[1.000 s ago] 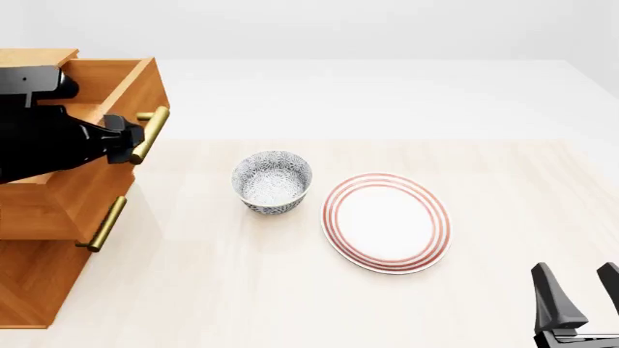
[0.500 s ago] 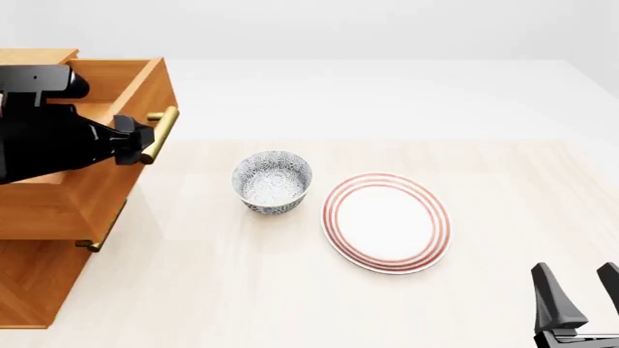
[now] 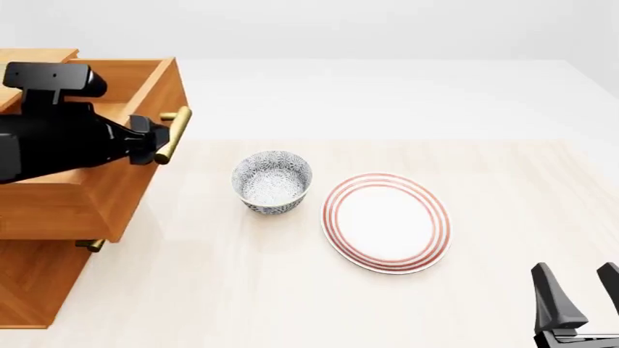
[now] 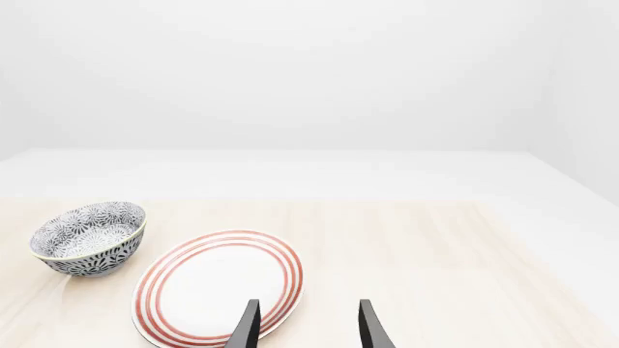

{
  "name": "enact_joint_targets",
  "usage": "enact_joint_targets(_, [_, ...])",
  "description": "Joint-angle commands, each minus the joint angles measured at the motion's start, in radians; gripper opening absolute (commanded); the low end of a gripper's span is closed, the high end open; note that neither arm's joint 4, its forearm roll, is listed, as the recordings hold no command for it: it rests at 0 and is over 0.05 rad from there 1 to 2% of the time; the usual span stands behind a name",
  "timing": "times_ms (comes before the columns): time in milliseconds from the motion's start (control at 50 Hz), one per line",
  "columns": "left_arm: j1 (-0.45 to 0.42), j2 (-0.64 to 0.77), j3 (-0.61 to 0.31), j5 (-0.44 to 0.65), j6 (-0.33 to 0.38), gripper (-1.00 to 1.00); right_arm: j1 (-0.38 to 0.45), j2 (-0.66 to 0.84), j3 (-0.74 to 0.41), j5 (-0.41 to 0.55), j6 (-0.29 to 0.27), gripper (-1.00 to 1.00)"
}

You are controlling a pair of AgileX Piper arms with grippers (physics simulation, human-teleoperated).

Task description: Open the top drawer of the cabinet.

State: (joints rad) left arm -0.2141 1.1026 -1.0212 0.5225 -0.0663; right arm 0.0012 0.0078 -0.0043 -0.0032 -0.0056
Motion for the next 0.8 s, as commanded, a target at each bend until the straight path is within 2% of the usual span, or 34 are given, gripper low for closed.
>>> enact_joint_targets(20, [-0.031,0.015,-0.013,0.0,0.016,1.0,0.0,0.0,0.0,0.0,0.0,1.0])
enact_joint_targets(800, [-0.171,0.06,-0.04,-0.013,0.018,1.0,0.0,0.0,0.0,0.0,0.0,1.0])
